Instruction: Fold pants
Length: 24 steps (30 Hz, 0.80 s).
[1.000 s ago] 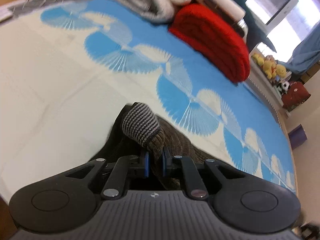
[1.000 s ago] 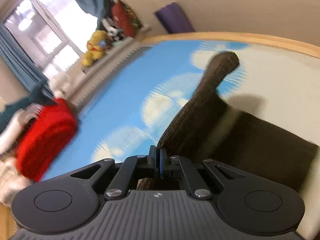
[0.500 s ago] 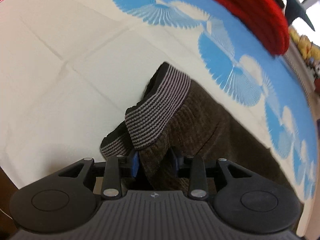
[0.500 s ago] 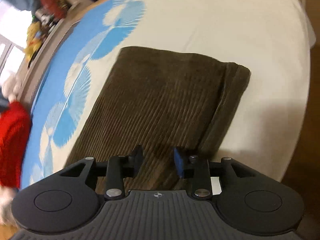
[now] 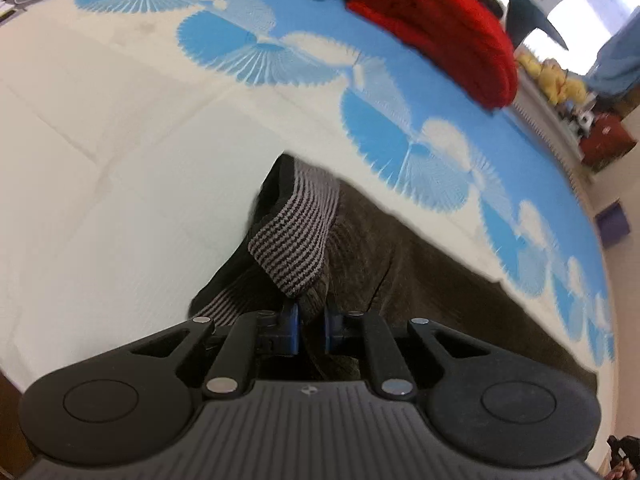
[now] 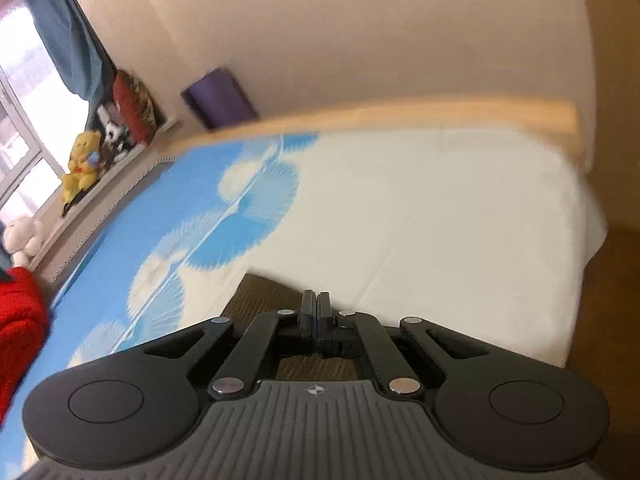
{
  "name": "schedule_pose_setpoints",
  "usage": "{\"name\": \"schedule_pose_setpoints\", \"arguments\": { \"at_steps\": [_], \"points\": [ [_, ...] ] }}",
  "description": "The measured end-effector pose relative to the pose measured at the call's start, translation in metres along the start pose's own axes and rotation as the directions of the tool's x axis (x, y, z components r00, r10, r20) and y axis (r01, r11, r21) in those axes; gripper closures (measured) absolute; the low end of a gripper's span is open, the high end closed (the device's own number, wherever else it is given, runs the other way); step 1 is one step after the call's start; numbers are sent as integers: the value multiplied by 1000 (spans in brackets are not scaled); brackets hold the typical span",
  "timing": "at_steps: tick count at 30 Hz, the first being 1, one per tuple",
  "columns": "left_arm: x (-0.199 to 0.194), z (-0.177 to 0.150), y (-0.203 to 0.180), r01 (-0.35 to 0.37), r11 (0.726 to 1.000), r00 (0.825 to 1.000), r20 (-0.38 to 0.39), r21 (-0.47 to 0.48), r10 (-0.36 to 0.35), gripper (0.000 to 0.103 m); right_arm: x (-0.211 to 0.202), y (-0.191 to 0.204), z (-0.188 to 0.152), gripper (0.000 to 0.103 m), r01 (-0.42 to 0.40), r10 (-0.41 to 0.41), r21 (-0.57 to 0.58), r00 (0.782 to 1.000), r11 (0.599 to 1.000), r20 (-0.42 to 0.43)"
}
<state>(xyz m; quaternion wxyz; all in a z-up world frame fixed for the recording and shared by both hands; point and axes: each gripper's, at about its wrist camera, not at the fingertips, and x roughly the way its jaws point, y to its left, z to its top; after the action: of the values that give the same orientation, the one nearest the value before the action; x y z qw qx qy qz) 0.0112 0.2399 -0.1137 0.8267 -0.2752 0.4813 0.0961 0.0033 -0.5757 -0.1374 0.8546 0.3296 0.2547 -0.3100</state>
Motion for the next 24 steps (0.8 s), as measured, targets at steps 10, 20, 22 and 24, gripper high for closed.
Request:
{"name": "schedule_pose_setpoints", "arguments": {
  "at_steps": [10,20,22,24],
  "points": [
    [-45,4,1,-307,952,933,199,12,299,60,11,-15,-19,68,-23,36,80,985,996,-168],
    [-13,-8,-43,-164,885,972,225,436,69,60,44,-21,-30,68,88,-66,76,965,993,-254],
    [8,-4,-36,-184,900,981,137,394,140,66,48,-18,-31,75,100,-90,27,964,995,-252],
    [14,0,-33,-187,906,981,114,379,155,69,48,-15,-31,95,114,-116,-22,965,993,-235]
  ]
}}
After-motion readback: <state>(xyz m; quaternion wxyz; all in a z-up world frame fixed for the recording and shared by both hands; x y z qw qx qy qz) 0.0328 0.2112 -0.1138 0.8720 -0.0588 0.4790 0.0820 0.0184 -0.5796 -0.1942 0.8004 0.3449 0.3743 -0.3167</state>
